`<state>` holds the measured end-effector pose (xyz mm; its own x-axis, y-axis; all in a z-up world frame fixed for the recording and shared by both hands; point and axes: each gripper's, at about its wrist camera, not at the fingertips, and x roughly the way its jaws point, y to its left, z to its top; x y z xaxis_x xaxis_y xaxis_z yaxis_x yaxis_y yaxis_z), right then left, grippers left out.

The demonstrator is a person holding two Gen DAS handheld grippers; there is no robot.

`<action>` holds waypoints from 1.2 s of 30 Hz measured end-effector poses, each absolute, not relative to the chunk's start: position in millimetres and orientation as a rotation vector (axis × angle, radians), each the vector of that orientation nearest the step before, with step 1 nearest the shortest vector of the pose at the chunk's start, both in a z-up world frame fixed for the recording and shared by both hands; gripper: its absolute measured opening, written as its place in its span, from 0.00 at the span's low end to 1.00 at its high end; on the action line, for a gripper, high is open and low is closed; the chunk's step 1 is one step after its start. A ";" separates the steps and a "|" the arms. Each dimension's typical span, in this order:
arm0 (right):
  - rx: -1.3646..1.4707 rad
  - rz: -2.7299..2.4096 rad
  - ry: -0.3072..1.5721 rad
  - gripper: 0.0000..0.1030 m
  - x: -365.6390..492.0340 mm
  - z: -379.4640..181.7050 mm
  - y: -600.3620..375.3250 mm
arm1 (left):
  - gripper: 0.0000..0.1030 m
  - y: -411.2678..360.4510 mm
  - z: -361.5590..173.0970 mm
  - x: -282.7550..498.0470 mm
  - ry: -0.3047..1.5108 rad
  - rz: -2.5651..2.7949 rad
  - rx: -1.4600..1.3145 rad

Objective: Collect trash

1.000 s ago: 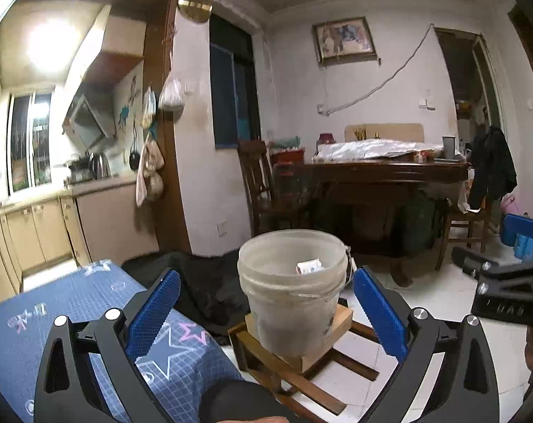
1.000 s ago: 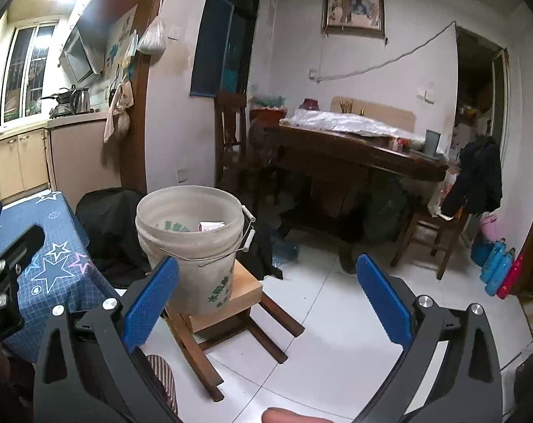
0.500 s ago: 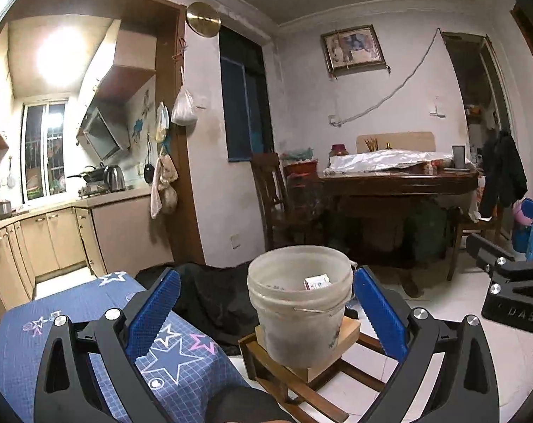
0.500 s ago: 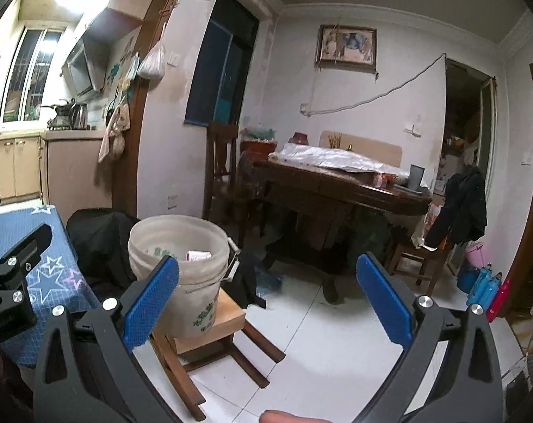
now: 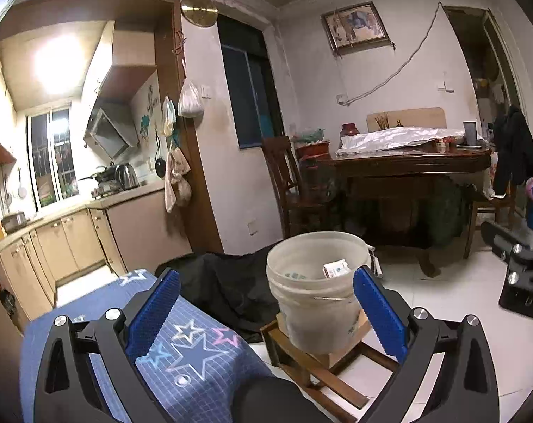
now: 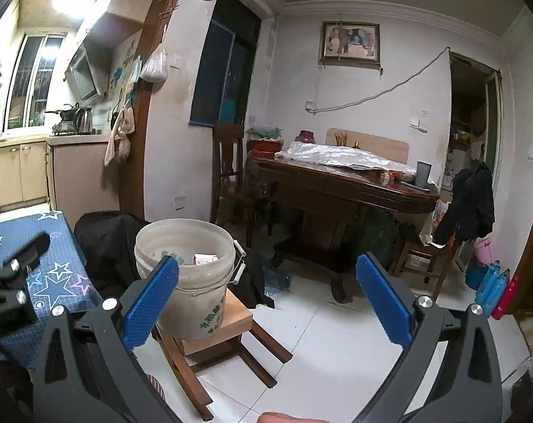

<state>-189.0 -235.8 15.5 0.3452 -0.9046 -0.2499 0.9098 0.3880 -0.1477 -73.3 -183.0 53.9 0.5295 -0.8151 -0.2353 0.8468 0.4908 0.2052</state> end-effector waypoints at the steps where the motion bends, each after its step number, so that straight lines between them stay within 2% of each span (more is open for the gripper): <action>1: 0.016 -1.174 0.312 0.95 -187.4 18.1 -236.6 | 0.95 -185.4 57.6 -73.6 0.110 -1.010 0.321; 12: 0.005 -1.166 0.257 0.95 -195.5 45.9 -233.3 | 0.95 -190.2 94.6 -73.3 0.149 -1.063 0.268; 20: 0.049 -1.114 0.262 0.95 -195.8 30.8 -232.0 | 0.95 -179.0 63.4 -86.7 0.061 -1.057 0.235; 28: 0.012 -1.098 0.272 0.95 -183.8 24.8 -223.7 | 0.95 -180.3 47.7 -71.6 0.131 -1.044 0.204; 36: 0.032 -1.100 0.302 0.95 -180.4 20.1 -231.4 | 0.95 -182.9 40.3 -73.2 0.125 -1.034 0.222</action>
<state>-180.4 -231.4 20.1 0.4174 -0.8719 -0.2560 0.8805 0.4578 -0.1235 -73.2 -182.9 40.3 0.5070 -0.8367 -0.2073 0.8620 0.4917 0.1234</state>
